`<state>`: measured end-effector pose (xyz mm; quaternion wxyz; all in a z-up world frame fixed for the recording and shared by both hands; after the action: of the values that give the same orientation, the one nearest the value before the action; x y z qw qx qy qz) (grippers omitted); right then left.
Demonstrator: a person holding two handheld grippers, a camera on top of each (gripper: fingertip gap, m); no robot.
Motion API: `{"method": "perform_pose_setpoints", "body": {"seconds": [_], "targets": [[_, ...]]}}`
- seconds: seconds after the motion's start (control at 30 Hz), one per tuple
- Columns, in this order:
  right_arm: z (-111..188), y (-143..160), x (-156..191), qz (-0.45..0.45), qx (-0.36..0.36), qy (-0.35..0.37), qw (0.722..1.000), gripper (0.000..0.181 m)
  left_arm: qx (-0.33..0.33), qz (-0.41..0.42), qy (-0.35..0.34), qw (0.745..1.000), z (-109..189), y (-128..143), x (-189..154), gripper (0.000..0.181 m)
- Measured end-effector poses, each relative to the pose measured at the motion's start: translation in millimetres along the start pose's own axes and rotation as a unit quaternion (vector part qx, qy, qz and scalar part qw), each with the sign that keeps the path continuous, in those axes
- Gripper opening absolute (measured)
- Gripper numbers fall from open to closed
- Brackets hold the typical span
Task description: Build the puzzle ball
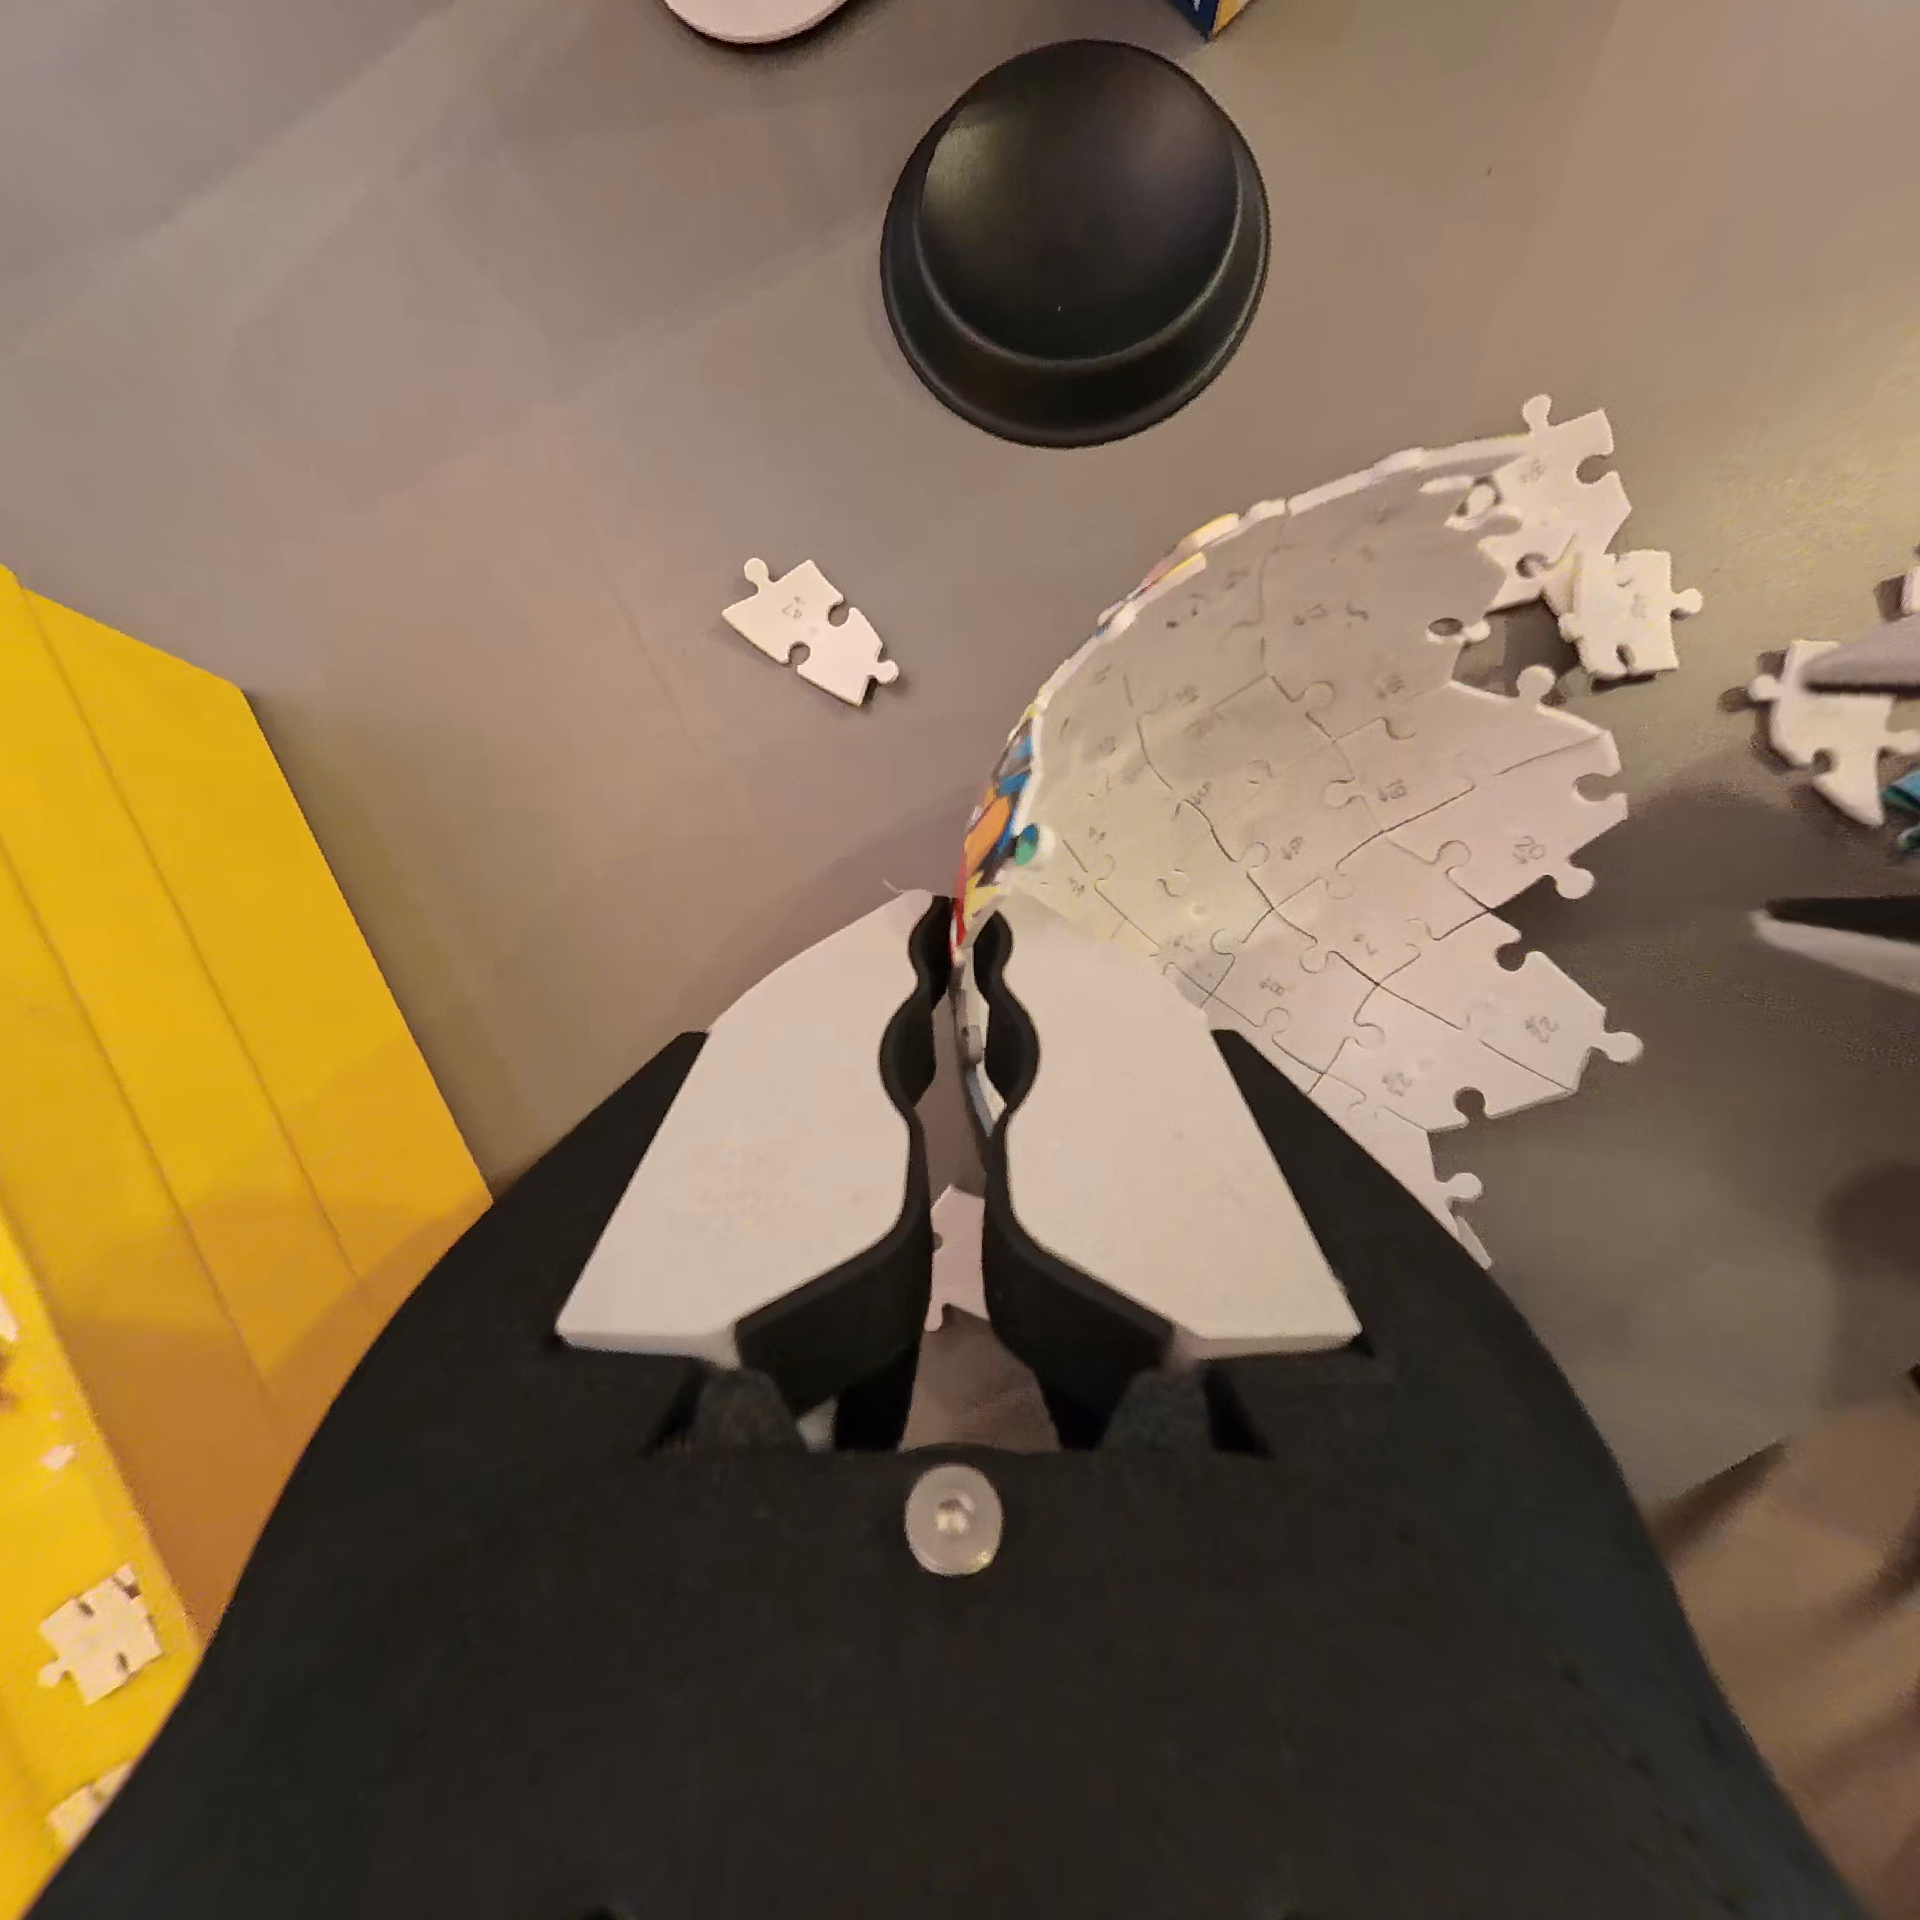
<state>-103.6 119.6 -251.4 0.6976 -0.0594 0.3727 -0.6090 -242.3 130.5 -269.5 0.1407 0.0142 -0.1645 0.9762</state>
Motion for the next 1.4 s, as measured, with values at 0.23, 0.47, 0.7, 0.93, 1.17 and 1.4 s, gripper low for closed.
{"method": "perform_pose_setpoints", "body": {"seconds": [0.23, 0.47, 0.7, 0.93, 1.17, 1.4], "targets": [[-16.0, 43.3, 7.5, -0.39, 0.021, -0.206, 0.897, 0.044, -0.048, 0.041, 0.002, 0.998, 2.5, -0.9, 0.7, 0.003], [-37.7, 37.0, 6.8, -0.483, -0.016, -0.24, 0.842, 0.033, -0.086, 0.064, -0.007, 0.994, 7.9, -4.4, -2.7, 0.003], [-46.3, 32.9, -9.8, -0.529, -0.054, -0.232, 0.815, 0.015, -0.122, 0.067, -0.024, 0.99, 17.6, -9.2, -11.3, 0.003], [-44.3, 31.7, -21.2, -0.532, -0.077, -0.199, 0.819, 0.002, -0.161, 0.067, -0.054, 0.983, 31.6, -15.5, -18.2, 0.003], [-38.4, 31.2, -31.1, -0.526, -0.088, -0.153, 0.832, 0.0, -0.193, 0.075, -0.073, 0.976, 39.3, -20.7, -23.8, 0.004], [-34.9, 24.8, -40.4, -0.548, -0.11, -0.14, 0.817, 0.0, -0.227, 0.086, -0.094, 0.966, 47.3, -23.1, -23.6, 0.004]]}}
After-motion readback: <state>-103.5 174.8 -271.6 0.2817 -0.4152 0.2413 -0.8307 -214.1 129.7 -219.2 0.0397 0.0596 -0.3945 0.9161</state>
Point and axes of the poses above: each gripper's, where its closed fingertips meet, z back along the fingers, y out of its underside, x = y × z across the jaws, the point moved 4 cm from there along z, back along the fingers, and after that the axes turned 15 degrees about x, right-handed, at the moved point
